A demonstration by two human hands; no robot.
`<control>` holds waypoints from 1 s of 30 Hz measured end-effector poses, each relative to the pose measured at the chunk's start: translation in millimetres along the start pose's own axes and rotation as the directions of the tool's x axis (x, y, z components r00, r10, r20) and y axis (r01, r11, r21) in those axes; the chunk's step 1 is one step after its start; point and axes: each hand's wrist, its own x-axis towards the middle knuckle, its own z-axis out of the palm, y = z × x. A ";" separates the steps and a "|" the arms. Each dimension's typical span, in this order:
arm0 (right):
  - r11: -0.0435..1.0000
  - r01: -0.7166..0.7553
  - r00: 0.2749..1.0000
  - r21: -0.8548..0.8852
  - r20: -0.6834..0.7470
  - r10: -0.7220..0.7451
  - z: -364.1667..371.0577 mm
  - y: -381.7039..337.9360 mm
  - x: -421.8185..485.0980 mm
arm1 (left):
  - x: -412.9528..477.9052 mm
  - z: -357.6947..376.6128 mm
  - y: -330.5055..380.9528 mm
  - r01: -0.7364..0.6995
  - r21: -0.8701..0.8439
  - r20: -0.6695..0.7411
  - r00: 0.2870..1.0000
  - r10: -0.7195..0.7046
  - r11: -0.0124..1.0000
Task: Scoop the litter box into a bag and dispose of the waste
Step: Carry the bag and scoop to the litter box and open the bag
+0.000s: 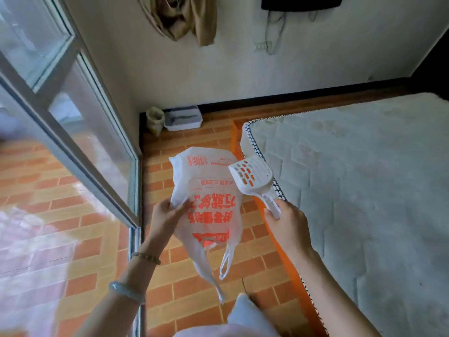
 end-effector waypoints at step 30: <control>0.972 0.192 0.938 0.133 0.268 -0.222 250.8 -54.4 505.9 | 482.0 17.0 89.8 0.055 -0.122 -0.224 0.971 -0.082 0.991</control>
